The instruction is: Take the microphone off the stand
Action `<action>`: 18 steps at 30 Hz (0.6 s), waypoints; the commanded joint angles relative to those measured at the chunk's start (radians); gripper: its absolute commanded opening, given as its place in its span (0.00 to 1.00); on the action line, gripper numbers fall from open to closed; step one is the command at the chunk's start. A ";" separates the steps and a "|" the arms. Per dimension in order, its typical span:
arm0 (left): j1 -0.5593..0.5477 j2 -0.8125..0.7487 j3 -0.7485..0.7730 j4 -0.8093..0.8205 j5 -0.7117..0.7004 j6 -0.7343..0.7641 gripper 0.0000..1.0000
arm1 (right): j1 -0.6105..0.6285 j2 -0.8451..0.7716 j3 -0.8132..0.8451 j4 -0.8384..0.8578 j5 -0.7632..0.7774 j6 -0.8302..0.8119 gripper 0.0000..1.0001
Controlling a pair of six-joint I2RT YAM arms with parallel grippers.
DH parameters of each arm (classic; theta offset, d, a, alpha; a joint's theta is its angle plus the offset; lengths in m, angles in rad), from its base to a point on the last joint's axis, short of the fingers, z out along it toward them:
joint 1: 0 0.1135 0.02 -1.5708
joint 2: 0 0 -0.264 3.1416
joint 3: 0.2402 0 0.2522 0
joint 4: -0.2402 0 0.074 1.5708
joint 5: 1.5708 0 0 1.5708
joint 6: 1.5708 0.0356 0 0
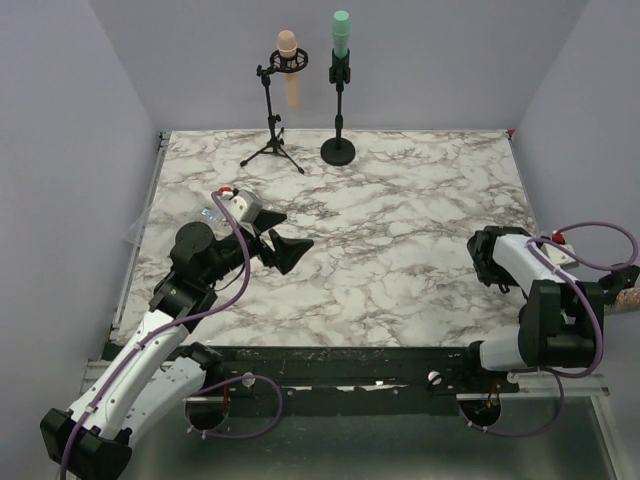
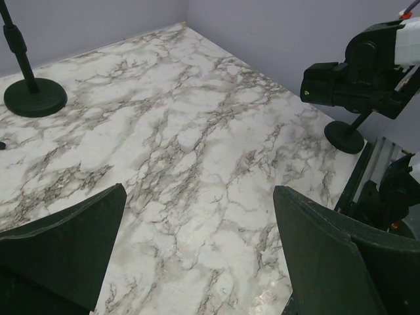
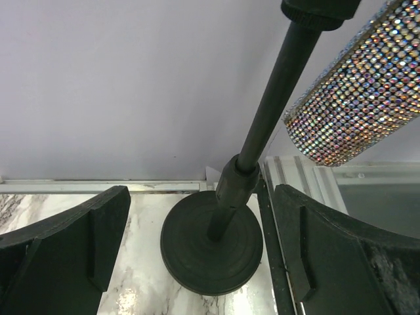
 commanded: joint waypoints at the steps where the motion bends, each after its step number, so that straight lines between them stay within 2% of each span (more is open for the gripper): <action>1: -0.009 0.000 0.015 0.014 0.030 0.000 0.99 | -0.021 0.050 0.026 -0.013 0.077 0.029 1.00; 18: -0.033 -0.005 0.016 0.003 0.017 0.019 0.99 | -0.111 0.124 0.016 -0.012 0.170 0.051 1.00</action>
